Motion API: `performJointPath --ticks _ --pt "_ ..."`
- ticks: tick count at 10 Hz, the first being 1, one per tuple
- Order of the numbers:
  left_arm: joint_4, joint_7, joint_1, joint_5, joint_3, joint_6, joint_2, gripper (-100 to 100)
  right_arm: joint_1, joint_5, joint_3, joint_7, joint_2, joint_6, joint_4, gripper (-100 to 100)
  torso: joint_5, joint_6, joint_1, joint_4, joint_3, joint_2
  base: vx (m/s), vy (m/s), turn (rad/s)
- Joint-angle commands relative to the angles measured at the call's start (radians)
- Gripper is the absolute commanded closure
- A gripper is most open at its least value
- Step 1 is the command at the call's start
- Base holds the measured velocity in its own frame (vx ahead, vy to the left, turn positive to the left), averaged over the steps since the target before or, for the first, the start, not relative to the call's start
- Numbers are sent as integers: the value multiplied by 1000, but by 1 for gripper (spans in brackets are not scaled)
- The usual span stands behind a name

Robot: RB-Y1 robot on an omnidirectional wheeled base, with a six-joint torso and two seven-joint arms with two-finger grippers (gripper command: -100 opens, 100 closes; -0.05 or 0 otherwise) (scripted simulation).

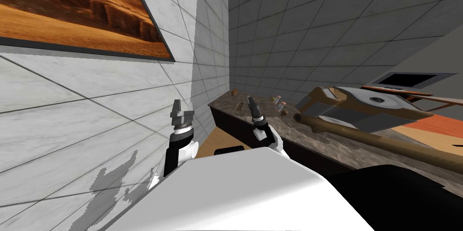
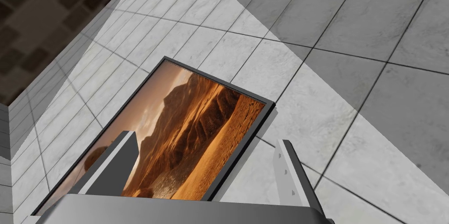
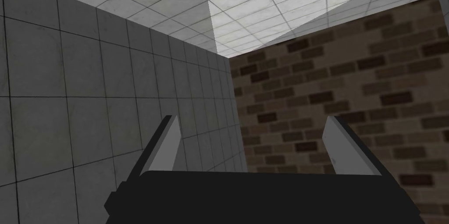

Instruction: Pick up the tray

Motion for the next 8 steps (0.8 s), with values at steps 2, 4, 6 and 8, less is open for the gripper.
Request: performJointPath --ticks 2,4,6,8 --pt "0 0 0 0 0 0 0 0 -39 -9 41 54 -47 -24 34 -100 0 0 0 0 0 0 -51 -5 101" --pt "0 0 0 0 0 0 0 0 -73 -16 80 101 -89 -46 66 -100 0 -1 1 0 0 0 -56 -6 119" --pt "0 0 0 0 0 0 0 0 -107 -21 121 149 -131 -68 102 -100 0 0 0 0 0 0 -53 -15 97" --pt "0 0 0 0 0 0 0 0 -143 -26 162 200 -174 -89 141 -100 0 0 0 0 0 -1 -49 -4 111"
